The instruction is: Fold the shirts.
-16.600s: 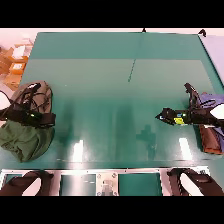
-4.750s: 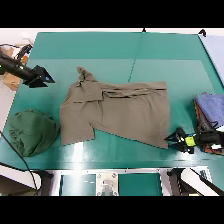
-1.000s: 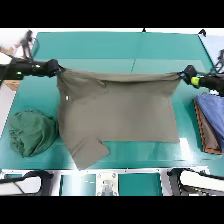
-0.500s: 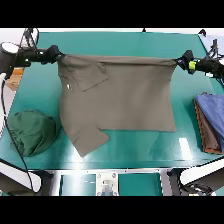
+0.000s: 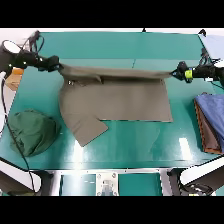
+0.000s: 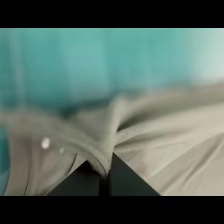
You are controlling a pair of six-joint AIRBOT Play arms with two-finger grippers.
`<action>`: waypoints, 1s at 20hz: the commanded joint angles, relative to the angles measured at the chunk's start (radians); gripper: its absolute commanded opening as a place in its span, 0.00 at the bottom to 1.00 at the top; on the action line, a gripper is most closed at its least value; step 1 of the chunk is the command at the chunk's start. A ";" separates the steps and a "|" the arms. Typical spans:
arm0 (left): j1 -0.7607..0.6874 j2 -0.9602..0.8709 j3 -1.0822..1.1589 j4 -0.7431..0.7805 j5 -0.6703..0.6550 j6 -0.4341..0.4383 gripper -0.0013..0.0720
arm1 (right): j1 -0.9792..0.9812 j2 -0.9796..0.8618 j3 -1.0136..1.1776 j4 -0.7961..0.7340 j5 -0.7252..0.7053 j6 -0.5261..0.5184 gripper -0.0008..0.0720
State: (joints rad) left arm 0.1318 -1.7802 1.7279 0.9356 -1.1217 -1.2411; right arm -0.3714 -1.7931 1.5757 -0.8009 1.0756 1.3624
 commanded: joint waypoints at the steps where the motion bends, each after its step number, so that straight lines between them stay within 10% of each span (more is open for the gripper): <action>1: 0.000 -0.001 -0.072 0.101 -0.106 -0.015 0.06 | 0.000 -0.002 -0.069 -0.124 0.122 0.026 0.03; 10: 0.000 -0.001 -0.249 0.055 -0.125 -0.007 0.06 | 0.004 -0.002 -0.102 -0.158 0.187 0.045 0.04; 11: 0.000 -0.001 -0.256 0.048 -0.131 -0.009 0.06 | 0.003 -0.002 -0.101 -0.158 0.193 0.045 0.17; 12: 0.000 0.001 -0.254 0.044 -0.152 -0.018 0.12 | 0.002 -0.001 -0.098 -0.158 0.216 0.063 0.34; 14: 0.007 0.004 -0.217 0.042 -0.256 -0.070 0.77 | -0.014 0.008 -0.079 -0.172 0.307 0.100 0.36; 20: 0.032 0.177 -0.352 0.078 -0.457 -0.141 0.77 | -0.058 0.269 -0.314 -0.367 0.348 0.149 0.18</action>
State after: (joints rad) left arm 0.1562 -1.6939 1.4693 0.9890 -1.5036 -1.3525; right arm -0.4103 -1.6451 1.3945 -1.0782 1.4155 1.4906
